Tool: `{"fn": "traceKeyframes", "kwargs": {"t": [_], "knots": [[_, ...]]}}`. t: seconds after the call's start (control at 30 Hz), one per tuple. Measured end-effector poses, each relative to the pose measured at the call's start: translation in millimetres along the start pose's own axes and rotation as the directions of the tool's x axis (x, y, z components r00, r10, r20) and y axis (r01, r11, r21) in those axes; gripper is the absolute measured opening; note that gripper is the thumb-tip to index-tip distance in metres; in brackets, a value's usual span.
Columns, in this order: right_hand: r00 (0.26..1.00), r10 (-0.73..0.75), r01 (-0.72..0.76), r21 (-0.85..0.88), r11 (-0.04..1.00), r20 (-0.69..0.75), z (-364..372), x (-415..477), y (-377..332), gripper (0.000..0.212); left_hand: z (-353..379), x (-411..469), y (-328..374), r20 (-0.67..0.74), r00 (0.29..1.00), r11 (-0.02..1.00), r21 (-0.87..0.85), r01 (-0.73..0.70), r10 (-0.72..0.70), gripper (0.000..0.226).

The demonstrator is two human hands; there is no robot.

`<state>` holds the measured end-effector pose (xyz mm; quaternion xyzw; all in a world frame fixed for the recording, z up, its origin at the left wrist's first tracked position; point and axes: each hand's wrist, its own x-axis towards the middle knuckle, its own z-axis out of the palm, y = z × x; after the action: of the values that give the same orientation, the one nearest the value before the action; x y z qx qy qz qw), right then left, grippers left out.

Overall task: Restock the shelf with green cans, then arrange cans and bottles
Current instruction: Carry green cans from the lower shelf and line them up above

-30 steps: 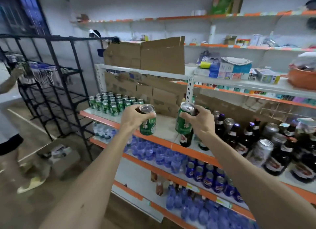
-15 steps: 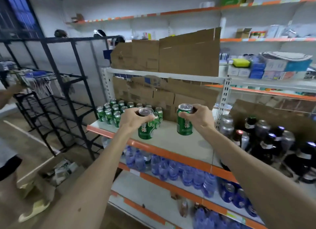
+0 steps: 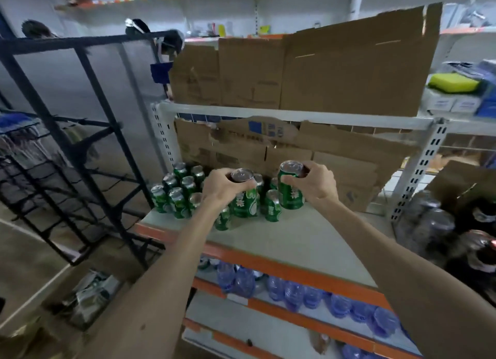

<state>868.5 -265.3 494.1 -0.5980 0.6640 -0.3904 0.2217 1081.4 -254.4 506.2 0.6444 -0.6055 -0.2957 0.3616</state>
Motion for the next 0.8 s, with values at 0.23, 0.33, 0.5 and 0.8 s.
{"fn": "traceKeyframes", "kwargs": {"t": [0.23,0.33,0.5,0.8], "knots": [[0.974,0.212,-0.214,-0.013,0.977,-0.076,86.1,14.2,29.2,0.054,29.0,79.4,-85.8,0.215,0.976,0.997,0.075,-0.033,0.016,0.044],[0.96,0.261,-0.263,-0.001,0.965,-0.105,110.2,14.7,44.6,0.048,41.8,104.5,-113.0,0.247,0.967,0.992,0.096,-0.086,0.06,0.039],[0.928,0.343,-0.346,0.005,0.938,-0.144,146.6,10.8,72.7,0.042,56.7,124.9,-136.5,0.276,0.96,0.957,0.263,-0.121,0.045,0.044],[0.906,0.401,-0.396,0.063,0.916,-0.133,187.8,24.4,100.9,0.041,82.2,153.4,-177.7,0.367,0.924,0.932,0.287,-0.222,0.107,0.044]]}}
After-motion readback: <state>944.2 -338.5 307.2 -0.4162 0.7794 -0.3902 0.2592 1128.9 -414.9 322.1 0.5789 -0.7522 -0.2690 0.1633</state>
